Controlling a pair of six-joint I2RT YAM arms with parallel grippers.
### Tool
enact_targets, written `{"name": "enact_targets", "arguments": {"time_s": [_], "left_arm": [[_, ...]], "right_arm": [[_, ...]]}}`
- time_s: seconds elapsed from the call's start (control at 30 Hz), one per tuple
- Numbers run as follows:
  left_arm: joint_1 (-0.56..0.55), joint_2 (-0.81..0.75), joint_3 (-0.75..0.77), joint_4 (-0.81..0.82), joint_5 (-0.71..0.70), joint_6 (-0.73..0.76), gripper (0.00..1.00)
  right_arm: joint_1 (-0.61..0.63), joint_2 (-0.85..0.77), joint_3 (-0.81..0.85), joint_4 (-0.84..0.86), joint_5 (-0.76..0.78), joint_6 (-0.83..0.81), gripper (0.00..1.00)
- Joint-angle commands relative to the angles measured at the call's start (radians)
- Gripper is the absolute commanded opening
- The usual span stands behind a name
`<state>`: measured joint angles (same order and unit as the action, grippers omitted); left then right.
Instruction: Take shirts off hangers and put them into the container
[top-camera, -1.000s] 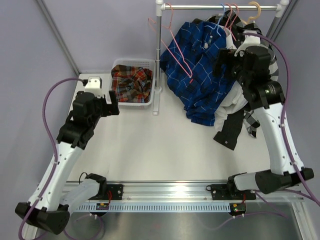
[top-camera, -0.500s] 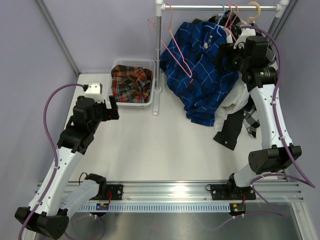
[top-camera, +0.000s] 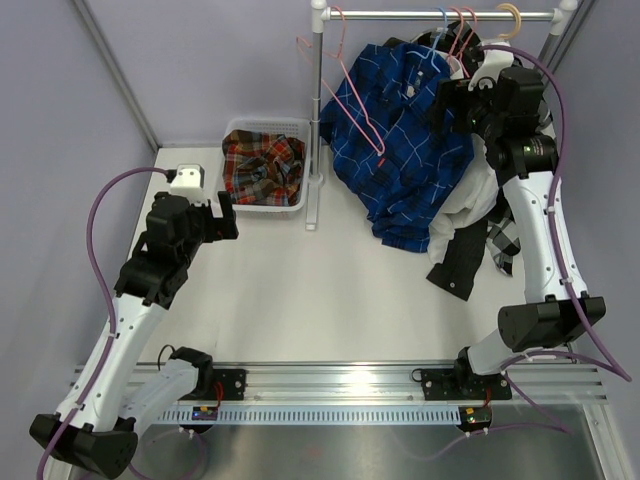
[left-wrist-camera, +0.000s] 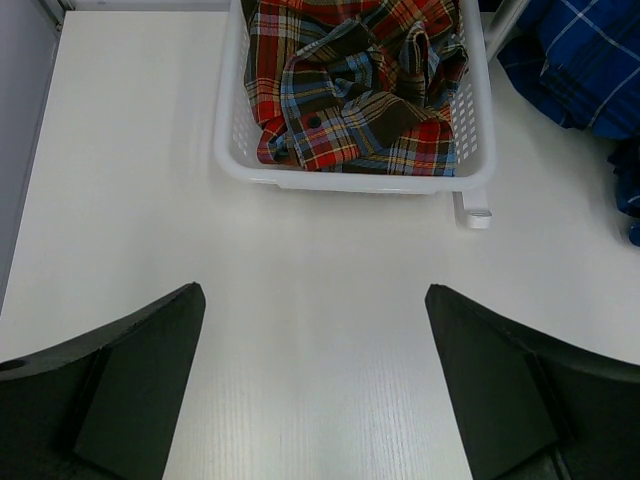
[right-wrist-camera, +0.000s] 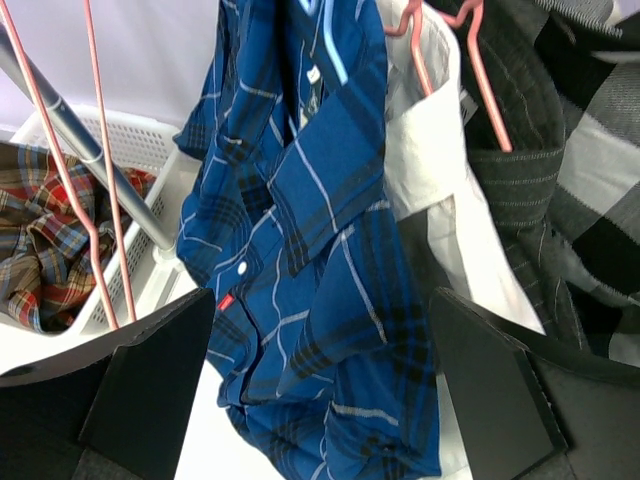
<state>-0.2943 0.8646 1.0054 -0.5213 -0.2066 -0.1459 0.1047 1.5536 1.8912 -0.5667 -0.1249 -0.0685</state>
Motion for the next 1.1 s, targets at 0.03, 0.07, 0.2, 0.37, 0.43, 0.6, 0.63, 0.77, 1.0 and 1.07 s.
{"name": "enact_targets", "arguments": {"time_s": [0.03,0.07,0.2,0.37,0.43,0.6,0.63,0.77,1.0,1.07], "left_arm": [[0.003,-0.016,-0.005,0.055,-0.017,0.014,0.99],[0.003,-0.016,-0.005,0.056,-0.02,0.014,0.99],[0.003,-0.019,-0.004,0.055,-0.011,0.016,0.99],[0.003,-0.027,-0.004,0.055,-0.019,0.017,0.99],[0.003,-0.026,-0.005,0.055,-0.019,0.019,0.99],[0.003,-0.027,-0.005,0.056,-0.013,0.017,0.99],[0.003,-0.029,-0.005,0.055,-0.013,0.019,0.99],[0.003,-0.03,-0.005,0.055,-0.011,0.017,0.99],[0.003,-0.027,-0.007,0.056,-0.014,0.017,0.99],[0.003,-0.027,-0.007,0.055,-0.017,0.019,0.99]], "right_arm": [[0.001,0.037,0.048,0.036,-0.007,-0.022,0.99],[0.001,0.049,0.048,0.04,-0.005,-0.022,0.98],[0.001,0.097,0.063,0.024,-0.027,-0.022,0.98],[0.001,0.118,0.048,0.036,-0.064,-0.02,0.95],[0.001,0.12,0.052,0.033,-0.094,-0.02,0.91],[0.001,0.108,0.068,0.019,-0.147,-0.017,0.68],[0.001,0.103,0.069,0.021,-0.147,-0.016,0.66],[0.001,0.085,0.072,0.025,-0.147,-0.011,0.54],[0.001,0.085,0.083,0.019,-0.15,-0.005,0.35],[0.001,0.08,0.091,0.022,-0.153,0.001,0.27]]}}
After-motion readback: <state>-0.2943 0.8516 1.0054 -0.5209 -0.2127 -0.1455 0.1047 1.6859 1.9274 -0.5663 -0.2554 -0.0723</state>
